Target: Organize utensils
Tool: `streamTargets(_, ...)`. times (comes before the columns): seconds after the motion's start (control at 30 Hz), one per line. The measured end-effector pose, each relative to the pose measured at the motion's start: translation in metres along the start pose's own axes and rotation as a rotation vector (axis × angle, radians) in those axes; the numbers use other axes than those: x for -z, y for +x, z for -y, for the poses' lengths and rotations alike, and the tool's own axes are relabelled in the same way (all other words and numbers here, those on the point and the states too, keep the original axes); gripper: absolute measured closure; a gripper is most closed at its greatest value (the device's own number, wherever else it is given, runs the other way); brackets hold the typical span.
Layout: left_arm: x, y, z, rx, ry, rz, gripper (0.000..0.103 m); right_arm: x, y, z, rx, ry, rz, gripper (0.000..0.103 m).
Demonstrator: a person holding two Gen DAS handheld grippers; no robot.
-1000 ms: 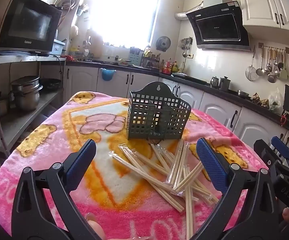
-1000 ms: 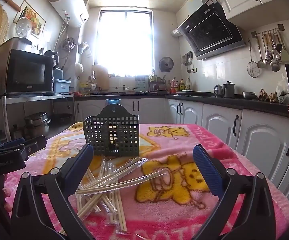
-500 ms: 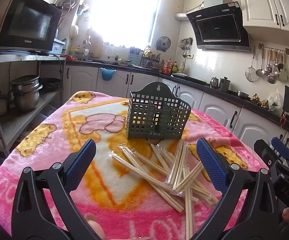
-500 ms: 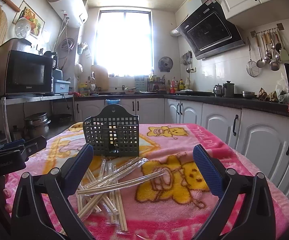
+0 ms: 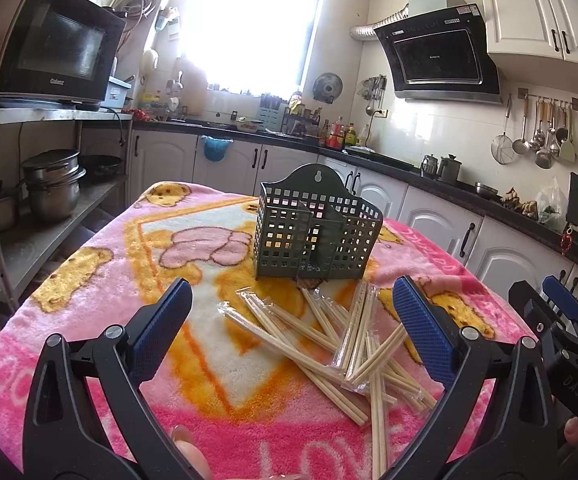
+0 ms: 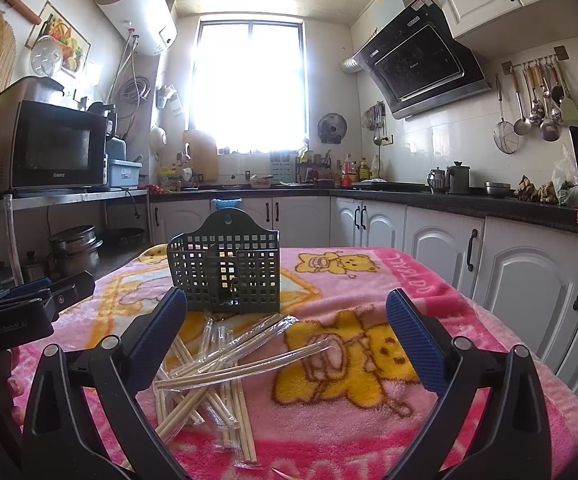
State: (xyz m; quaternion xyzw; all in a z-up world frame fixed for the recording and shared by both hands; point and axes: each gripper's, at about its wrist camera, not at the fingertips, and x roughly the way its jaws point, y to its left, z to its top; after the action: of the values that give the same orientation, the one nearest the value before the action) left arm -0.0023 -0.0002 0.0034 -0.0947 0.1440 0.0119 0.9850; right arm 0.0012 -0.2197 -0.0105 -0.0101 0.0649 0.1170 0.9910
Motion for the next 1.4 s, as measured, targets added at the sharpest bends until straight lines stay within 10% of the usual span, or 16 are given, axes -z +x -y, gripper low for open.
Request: streamTargets(1.4, -0.037, 0.047, -0.028, -0.037, -0.103, -0.117, 0.01, -0.042, 0.072, -0.011, -0.069, -0.046, -0.056, 0.006)
